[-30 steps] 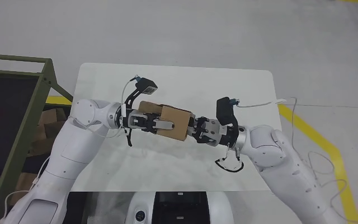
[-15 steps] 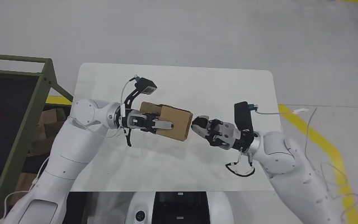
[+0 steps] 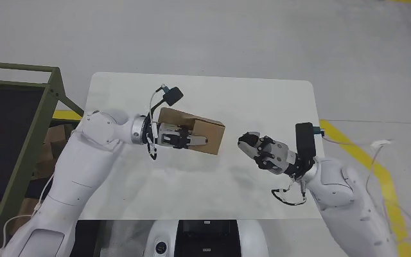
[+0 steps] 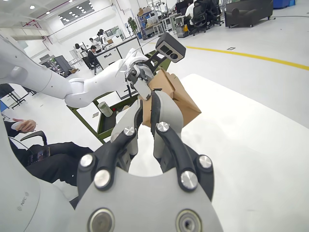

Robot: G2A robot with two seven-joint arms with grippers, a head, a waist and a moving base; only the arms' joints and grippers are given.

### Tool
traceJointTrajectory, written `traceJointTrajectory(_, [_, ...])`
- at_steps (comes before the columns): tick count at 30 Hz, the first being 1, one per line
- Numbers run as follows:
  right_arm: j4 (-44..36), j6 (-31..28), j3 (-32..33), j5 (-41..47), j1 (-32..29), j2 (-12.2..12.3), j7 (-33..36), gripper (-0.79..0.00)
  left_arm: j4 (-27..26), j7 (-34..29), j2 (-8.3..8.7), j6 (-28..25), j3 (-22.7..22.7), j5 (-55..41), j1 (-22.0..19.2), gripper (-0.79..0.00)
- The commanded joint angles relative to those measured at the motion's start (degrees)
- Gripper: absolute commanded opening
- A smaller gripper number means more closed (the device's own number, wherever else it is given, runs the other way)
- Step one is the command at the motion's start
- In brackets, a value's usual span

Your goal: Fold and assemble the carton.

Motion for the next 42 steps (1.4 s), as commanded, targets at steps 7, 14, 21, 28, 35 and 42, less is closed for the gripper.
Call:
traceJointTrajectory(7, [-0.3,-2.1,1.5,-3.1,-2.2,-0.1,-4.2,-0.785,-6.0,3.2,0.21,1.3,1.4,17.4,0.2,-0.785])
traceJointTrajectory(14, [-0.3,-2.1,1.5,-3.1,-2.2,-0.1,-4.2,-0.785,-6.0,3.2,0.21,1.3,1.4,17.4,0.2,-0.785])
traceJointTrajectory(21, [-0.3,-2.1,1.5,-3.1,-2.2,-0.1,-4.2,0.000,-6.0,3.2,0.21,1.3,1.4,17.4,0.2,-0.785])
traceJointTrajectory(28, [-0.3,-2.1,1.5,-3.1,-2.2,-0.1,-4.2,0.000,-7.8,2.9,0.41,1.9,2.2,24.0,0.3,-0.785])
traceJointTrajectory(35, [-0.3,-2.1,1.5,-3.1,-2.2,-0.1,-4.2,0.000,-12.0,2.2,0.81,0.3,4.7,38.7,0.0,-0.785])
traceJointTrajectory(42, [-0.3,-2.1,1.5,-3.1,-2.2,-0.1,-4.2,0.000,-14.4,-2.8,1.95,-3.5,7.7,46.8,-2.1,-0.785])
